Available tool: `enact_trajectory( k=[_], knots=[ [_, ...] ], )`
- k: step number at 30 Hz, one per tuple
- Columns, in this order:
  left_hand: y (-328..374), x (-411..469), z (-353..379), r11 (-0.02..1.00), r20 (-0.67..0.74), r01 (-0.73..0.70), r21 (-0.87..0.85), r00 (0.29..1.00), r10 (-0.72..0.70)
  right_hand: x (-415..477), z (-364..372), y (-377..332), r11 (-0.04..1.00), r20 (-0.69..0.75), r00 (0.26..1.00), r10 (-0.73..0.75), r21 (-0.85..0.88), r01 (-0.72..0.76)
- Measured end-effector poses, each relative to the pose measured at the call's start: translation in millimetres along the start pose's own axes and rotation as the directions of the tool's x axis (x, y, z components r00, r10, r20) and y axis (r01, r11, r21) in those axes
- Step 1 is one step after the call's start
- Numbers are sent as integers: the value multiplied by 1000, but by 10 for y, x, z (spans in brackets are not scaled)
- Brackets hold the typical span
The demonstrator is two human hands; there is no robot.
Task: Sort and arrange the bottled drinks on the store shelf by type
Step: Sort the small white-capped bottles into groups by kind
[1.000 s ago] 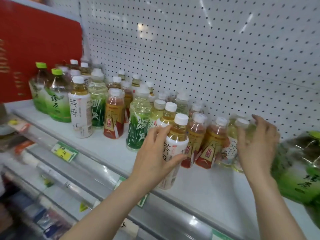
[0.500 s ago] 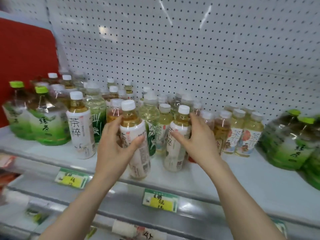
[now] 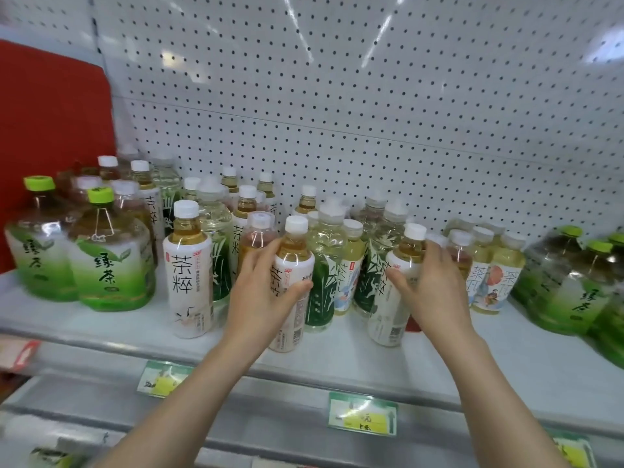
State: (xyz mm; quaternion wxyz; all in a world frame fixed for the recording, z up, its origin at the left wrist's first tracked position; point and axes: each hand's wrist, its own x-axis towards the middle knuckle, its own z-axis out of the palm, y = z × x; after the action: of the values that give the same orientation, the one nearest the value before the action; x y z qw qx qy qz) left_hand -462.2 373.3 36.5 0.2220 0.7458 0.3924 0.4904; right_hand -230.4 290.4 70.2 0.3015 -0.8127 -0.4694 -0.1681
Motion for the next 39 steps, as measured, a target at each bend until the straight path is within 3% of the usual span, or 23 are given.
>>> enact_trajectory(
  k=[2,4,6,7,10,13,15,22,28,32,34,37,39],
  knots=[
    [-14,21,24,1000,8,16,16,1000,-16,-10,5,-8,1000,-19,1000,22,12,-22],
    [-9,24,31,999,6,25,48,1000,-25,-42,-33,-88,1000,-169,986,-17,0,17],
    [-3,22,27,997,2,18,74,1000,-18,-64,-88,-262,988,-365,921,-140,14,156],
    [-6,27,24,996,-3,12,89,1000,-12,-49,-106,-375,969,-387,900,-203,51,240],
    [-29,12,-21,990,-30,5,143,1000,-1,79,-52,-712,924,-164,940,-300,194,329],
    [-87,-35,-139,982,-116,25,189,993,-3,266,98,-902,949,86,952,-294,141,281],
    [-139,-59,-225,973,-167,50,226,986,-12,343,163,-958,954,164,944,-286,144,264],
    [-229,-68,-352,956,-189,40,291,982,16,238,261,-1212,900,180,930,-322,363,241],
    [-236,-58,-403,944,-136,7,329,990,40,412,439,-1508,907,207,927,-313,355,227],
    [-216,-63,-419,945,-127,8,328,991,36,551,401,-1522,891,314,876,-365,390,232],
    [-223,-64,-430,943,-124,8,332,992,35,618,339,-1448,894,303,871,-387,353,275],
    [-238,-60,-436,941,-118,6,339,992,36,728,316,-1300,923,167,919,-357,216,319],
    [-238,-56,-436,938,-110,-2,346,993,43,725,350,-1269,944,285,903,-323,33,327]
  ],
)
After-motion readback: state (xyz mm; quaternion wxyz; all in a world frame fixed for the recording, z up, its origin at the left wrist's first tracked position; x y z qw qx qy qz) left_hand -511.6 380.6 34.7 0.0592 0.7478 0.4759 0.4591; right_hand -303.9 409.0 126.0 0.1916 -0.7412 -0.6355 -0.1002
